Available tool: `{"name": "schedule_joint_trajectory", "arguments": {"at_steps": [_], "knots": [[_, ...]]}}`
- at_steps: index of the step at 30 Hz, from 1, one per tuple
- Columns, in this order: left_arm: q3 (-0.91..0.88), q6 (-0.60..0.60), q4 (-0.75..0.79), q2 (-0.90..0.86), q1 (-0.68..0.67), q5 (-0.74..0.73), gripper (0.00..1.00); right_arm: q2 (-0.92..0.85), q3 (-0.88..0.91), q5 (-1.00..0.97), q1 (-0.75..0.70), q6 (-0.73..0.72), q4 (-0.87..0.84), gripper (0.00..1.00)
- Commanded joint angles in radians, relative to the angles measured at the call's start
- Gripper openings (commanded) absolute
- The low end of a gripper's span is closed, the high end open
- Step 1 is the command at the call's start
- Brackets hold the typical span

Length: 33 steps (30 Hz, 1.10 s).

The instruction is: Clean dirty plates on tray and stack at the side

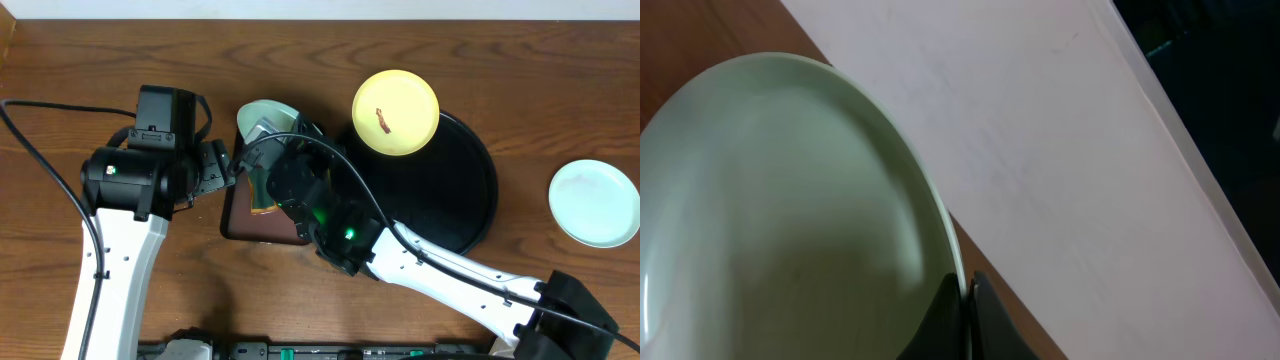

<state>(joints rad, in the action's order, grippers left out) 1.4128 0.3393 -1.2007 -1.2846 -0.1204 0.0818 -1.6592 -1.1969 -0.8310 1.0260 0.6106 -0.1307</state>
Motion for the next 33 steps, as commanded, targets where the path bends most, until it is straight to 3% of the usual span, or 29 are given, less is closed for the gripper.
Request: {"name": "schedule_joint_trajectory", "arguments": {"at_steps": [1, 16, 18, 27, 30, 33], "knots": [[0.013, -0.006, -0.003, 0.004, 0.004, 0.009, 0.85, 0.019, -0.015, -0.017, 0.004, -0.018, -0.014, 0.01], [0.013, -0.006, -0.003, 0.004, 0.004, 0.009, 0.85, 0.019, -0.015, -0.025, 0.016, 0.039, -0.017, 0.01], [0.013, -0.006, -0.003, 0.004, 0.004, 0.009, 0.85, 0.019, -0.015, -0.039, 0.018, 0.102, 0.015, 0.01], [0.013, -0.006, -0.003, 0.004, 0.004, 0.009, 0.85, 0.019, -0.015, -0.087, -0.02, -0.188, 0.15, 0.01], [0.013, -0.006, -0.003, 0.004, 0.004, 0.009, 0.85, 0.019, -0.015, 0.017, -0.02, -0.183, 0.151, 0.01], [0.013, -0.006, -0.003, 0.004, 0.004, 0.009, 0.85, 0.019, -0.015, -0.051, -0.04, -0.194, 0.1, 0.01]]}}
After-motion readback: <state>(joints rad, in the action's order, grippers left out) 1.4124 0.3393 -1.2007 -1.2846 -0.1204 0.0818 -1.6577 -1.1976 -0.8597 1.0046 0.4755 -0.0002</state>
